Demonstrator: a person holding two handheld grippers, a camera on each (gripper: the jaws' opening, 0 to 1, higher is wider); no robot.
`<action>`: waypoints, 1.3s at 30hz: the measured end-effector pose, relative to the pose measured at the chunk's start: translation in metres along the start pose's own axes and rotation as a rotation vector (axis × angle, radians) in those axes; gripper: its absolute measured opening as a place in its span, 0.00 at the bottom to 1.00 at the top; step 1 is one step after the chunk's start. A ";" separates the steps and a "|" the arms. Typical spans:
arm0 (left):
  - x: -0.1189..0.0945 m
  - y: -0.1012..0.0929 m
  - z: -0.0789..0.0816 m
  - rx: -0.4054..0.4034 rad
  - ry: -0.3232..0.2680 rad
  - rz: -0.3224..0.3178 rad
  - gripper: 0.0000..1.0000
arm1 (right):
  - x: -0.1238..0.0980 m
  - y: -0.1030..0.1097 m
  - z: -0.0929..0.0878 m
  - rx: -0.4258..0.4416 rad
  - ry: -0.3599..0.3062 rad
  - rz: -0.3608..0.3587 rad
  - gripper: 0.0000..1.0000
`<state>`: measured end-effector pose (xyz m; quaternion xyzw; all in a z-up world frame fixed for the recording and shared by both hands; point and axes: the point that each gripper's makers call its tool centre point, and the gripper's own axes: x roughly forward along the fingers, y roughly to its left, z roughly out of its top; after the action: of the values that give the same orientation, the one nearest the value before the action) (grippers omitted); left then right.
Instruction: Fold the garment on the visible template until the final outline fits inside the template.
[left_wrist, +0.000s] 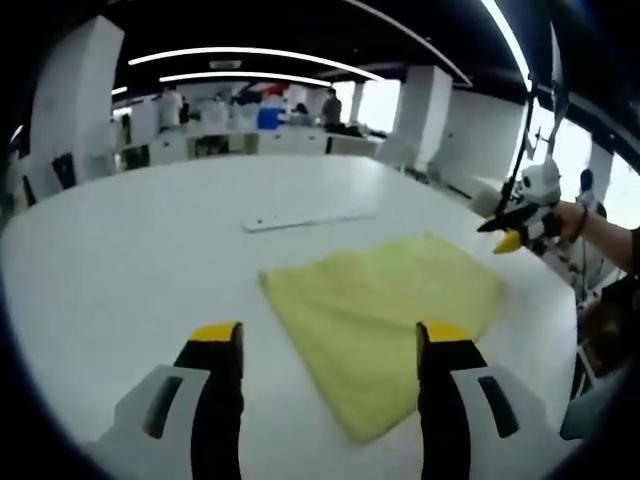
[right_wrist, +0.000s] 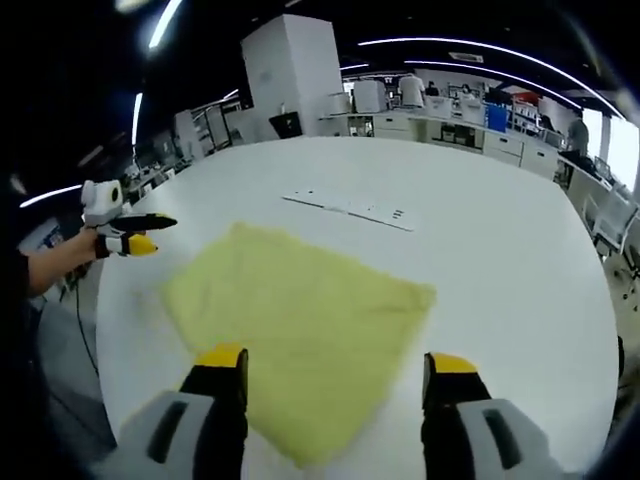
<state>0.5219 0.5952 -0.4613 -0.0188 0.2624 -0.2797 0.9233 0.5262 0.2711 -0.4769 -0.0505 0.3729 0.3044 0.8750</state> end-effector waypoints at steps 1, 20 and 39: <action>-0.002 -0.005 -0.002 -0.026 0.000 -0.018 0.67 | -0.002 0.003 -0.004 -0.005 0.007 0.004 0.71; -0.018 -0.021 -0.041 -0.019 0.004 -0.045 0.46 | -0.018 0.021 -0.063 -0.018 0.056 0.024 0.54; -0.009 -0.022 -0.070 0.005 0.086 -0.040 0.25 | -0.016 0.012 -0.086 0.075 0.028 0.005 0.19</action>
<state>0.4692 0.5895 -0.5135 -0.0099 0.3007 -0.2991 0.9056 0.4568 0.2458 -0.5257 -0.0208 0.3964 0.2917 0.8702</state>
